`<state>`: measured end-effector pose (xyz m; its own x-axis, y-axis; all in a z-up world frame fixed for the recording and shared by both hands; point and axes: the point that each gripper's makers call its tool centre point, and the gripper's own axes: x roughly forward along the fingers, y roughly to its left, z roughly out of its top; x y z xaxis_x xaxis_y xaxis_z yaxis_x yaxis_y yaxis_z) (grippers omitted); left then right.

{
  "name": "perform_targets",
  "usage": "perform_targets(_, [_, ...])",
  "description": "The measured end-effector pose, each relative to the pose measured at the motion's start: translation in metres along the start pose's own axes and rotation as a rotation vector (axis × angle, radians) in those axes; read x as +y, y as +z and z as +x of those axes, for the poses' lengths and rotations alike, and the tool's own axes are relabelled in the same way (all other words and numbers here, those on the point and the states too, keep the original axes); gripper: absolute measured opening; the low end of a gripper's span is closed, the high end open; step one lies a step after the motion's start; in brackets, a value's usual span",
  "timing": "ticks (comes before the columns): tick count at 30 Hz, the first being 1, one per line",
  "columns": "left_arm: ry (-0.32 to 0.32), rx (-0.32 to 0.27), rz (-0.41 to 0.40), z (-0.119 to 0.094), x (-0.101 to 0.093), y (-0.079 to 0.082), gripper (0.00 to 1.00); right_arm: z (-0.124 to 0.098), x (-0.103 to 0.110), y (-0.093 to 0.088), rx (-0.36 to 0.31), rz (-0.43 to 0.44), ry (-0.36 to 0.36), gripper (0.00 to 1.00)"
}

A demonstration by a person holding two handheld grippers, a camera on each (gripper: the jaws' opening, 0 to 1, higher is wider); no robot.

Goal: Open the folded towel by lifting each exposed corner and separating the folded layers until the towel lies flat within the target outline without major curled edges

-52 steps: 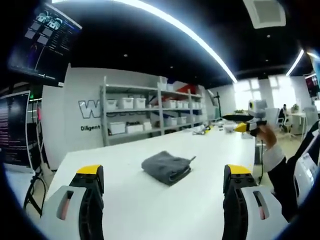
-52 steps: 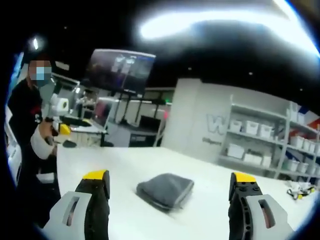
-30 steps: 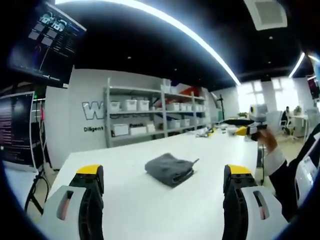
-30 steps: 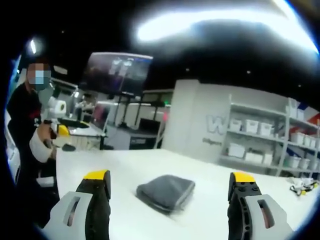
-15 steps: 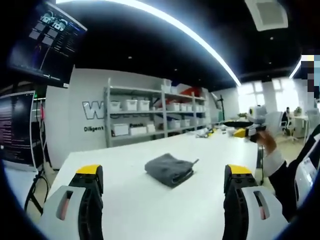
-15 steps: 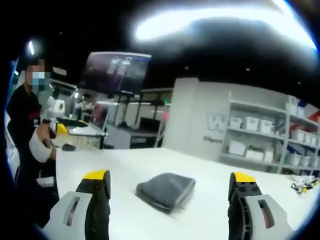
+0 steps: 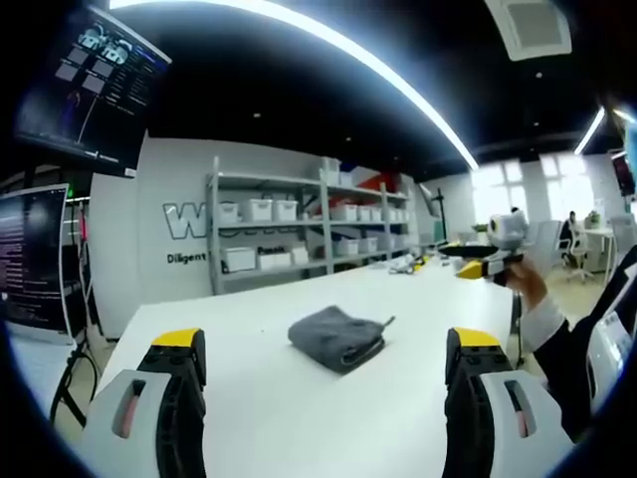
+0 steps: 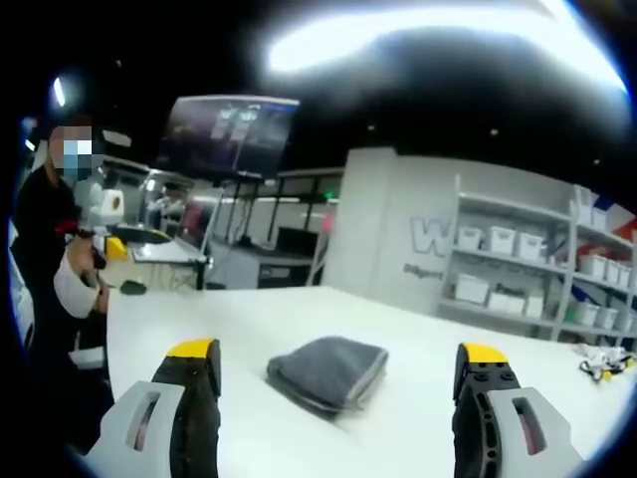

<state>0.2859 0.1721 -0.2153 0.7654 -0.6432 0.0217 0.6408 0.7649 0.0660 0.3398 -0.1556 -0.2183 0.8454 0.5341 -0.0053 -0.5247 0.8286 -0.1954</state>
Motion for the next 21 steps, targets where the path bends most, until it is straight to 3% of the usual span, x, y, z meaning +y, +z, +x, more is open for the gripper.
perform_targets(21, [-0.007,0.019,0.037,-0.002,-0.005,0.002,0.98,0.022,-0.006,-0.011,0.019,0.009,0.016,0.94])
